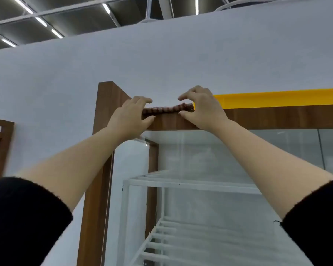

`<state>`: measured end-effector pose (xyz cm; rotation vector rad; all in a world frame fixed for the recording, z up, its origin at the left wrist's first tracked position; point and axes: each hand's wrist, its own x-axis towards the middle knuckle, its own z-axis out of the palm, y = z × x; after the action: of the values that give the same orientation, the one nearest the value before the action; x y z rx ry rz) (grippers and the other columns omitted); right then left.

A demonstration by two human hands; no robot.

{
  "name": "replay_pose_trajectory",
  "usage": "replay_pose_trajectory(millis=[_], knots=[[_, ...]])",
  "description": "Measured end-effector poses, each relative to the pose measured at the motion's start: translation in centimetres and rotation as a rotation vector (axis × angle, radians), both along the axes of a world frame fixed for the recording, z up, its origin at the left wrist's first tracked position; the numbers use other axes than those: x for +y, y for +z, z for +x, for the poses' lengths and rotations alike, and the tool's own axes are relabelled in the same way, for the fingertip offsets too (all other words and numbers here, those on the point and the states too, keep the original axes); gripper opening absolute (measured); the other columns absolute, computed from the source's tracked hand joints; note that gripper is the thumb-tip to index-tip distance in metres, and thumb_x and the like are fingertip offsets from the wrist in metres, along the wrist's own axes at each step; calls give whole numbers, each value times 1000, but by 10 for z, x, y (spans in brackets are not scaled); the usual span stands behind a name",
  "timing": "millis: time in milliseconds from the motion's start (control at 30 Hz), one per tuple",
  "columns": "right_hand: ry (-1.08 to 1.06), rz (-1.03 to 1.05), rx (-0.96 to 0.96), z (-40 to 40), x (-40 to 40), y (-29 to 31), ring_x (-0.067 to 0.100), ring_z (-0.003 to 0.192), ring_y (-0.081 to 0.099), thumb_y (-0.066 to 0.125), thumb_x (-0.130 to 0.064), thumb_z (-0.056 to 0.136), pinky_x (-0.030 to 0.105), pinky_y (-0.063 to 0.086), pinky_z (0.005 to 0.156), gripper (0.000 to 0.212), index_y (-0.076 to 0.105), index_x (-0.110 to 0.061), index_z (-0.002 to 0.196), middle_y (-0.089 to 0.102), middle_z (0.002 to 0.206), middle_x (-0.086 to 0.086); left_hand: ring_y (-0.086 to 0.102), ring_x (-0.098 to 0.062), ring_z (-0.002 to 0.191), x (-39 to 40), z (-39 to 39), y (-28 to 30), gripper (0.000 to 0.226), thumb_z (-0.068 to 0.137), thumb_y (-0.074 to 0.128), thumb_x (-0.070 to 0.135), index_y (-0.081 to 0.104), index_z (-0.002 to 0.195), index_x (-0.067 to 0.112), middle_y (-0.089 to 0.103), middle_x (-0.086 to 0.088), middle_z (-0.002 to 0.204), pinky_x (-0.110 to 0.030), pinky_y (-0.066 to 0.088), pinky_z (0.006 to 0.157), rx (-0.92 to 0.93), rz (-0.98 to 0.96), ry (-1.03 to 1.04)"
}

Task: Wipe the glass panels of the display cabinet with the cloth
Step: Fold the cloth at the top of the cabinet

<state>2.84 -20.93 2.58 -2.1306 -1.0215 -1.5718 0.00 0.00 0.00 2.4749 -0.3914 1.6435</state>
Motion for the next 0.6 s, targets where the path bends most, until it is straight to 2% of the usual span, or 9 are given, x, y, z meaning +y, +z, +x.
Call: replay_pose_trajectory(millis=[100, 200, 300, 400, 467, 533, 600], knots=[[-84, 1, 31, 12, 0, 1, 19, 115, 46, 65, -31, 83, 34, 39, 91, 41, 55, -24, 122, 54, 122, 0, 40, -19, 125, 1, 13, 0, 51, 91, 53, 35, 38, 137, 21, 42, 1, 140, -41, 37, 101, 28, -30, -26], [-156, 15, 22, 20, 6, -1, 18, 116, 48, 58, -41, 87, 35, 33, 92, 40, 53, -27, 124, 57, 121, -5, 46, -18, 115, 4, 27, 0, 47, 90, 57, 33, 44, 133, 20, 52, -1, 128, -34, 39, 97, 20, -34, -106], [-161, 82, 6, 25, 11, 1, 18, 114, 50, 55, -43, 89, 34, 32, 92, 33, 56, -30, 120, 62, 117, -7, 52, -16, 102, 10, 38, -1, 38, 85, 64, 31, 57, 120, 20, 57, 6, 106, -37, 44, 91, -104, -86, -225], [-164, 123, -21, 28, 13, 2, 18, 109, 51, 57, -43, 89, 32, 32, 85, 24, 63, -32, 109, 65, 110, -7, 54, -12, 96, 14, 47, -1, 32, 79, 70, 32, 64, 109, 24, 59, 12, 97, -38, 47, 88, -163, -154, -345], [-135, 149, -51, 28, 15, 1, 19, 104, 52, 59, -39, 88, 30, 31, 79, 21, 66, -28, 104, 66, 104, -5, 55, -10, 94, 15, 49, 0, 29, 77, 73, 31, 66, 105, 25, 61, 11, 95, -31, 47, 87, -187, -178, -390], [-96, 157, -81, 29, 15, 0, 19, 99, 52, 60, -35, 88, 29, 31, 75, 19, 67, -22, 101, 64, 97, -3, 55, -9, 90, 13, 48, 1, 26, 76, 74, 25, 69, 101, 23, 62, 9, 93, -17, 45, 80, -205, -204, -440], [-46, 145, -103, 29, 13, -3, 16, 91, 50, 60, -29, 89, 27, 33, 73, 16, 65, -18, 100, 58, 88, -4, 56, -9, 88, 11, 45, 0, 23, 75, 75, 20, 69, 97, 24, 61, 10, 90, -14, 43, 77, -228, -221, -499]])
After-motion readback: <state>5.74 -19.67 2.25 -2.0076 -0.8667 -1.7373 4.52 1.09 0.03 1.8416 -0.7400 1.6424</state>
